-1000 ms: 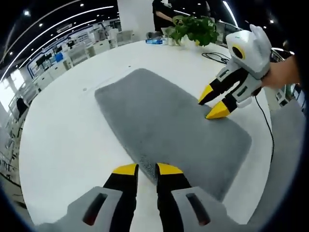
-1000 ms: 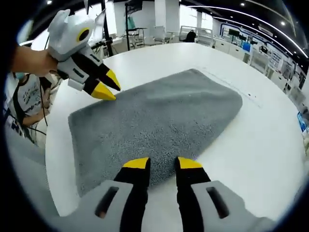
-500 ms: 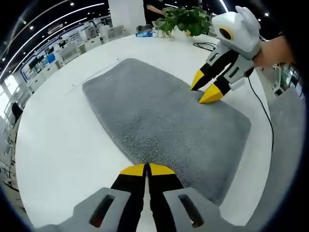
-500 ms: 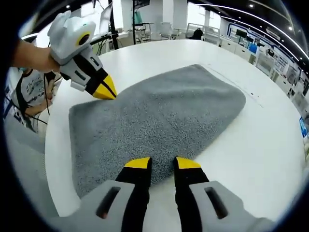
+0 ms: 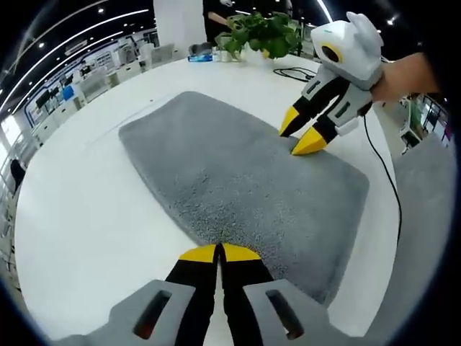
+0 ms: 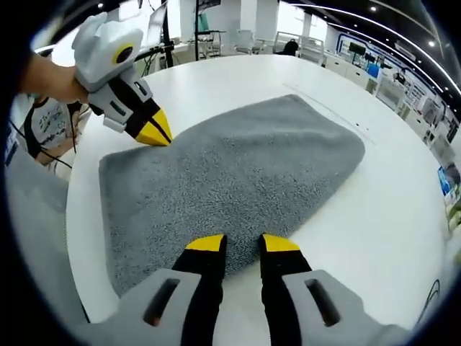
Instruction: Fold the towel on the table until its edges align and the towel forms a compact rectangular stack.
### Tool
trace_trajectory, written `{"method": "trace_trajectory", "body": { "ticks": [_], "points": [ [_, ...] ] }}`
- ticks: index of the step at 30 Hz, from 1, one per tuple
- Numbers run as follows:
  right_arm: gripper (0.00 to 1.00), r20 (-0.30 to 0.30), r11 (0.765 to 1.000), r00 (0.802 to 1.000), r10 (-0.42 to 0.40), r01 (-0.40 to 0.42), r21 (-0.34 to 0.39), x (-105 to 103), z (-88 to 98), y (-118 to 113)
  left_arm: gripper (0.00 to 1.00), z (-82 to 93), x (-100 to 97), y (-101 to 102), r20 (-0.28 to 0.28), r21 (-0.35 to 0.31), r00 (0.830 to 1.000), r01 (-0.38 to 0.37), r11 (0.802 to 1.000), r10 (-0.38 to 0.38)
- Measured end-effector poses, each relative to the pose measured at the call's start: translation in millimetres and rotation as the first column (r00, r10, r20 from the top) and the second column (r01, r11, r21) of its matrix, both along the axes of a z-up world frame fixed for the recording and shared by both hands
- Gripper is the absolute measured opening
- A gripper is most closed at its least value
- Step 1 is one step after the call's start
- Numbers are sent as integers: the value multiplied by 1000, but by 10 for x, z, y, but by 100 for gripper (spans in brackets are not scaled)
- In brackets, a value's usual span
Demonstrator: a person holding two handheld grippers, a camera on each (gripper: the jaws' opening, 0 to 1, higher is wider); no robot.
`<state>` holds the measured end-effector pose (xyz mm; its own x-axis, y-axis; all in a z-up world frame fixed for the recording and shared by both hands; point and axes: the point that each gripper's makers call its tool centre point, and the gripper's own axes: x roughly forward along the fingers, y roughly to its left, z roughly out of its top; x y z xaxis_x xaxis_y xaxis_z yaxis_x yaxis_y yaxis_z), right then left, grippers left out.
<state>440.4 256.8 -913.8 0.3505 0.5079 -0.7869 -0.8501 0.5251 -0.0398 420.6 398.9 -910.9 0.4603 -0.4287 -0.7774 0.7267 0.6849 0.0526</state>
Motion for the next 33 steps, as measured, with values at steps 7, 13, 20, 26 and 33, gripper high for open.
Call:
{"method": "trace_trajectory", "body": {
  "ticks": [7,13,20,26,33],
  "points": [
    [18,-4,999,1000,-9,9,-39,-56,16,-235,1,-1,-64,-245,0,-15,1000,9,1000,-9],
    [18,-6,999,999,-32,32,-39,-92,17,-364,1,-6,-63,-392,2,-10,1000,24,1000,-24],
    [18,-6,998,999,-49,49,-47,-132,7,-502,1,-12,-87,-528,-8,13,999,41,999,-40],
    [19,-15,997,997,-72,72,-27,-135,16,-542,2,-7,-96,-543,-7,34,998,55,998,-55],
    [32,17,997,997,-77,77,-14,-41,147,-524,24,134,-64,-388,5,31,999,45,998,-46]
  ]
}}
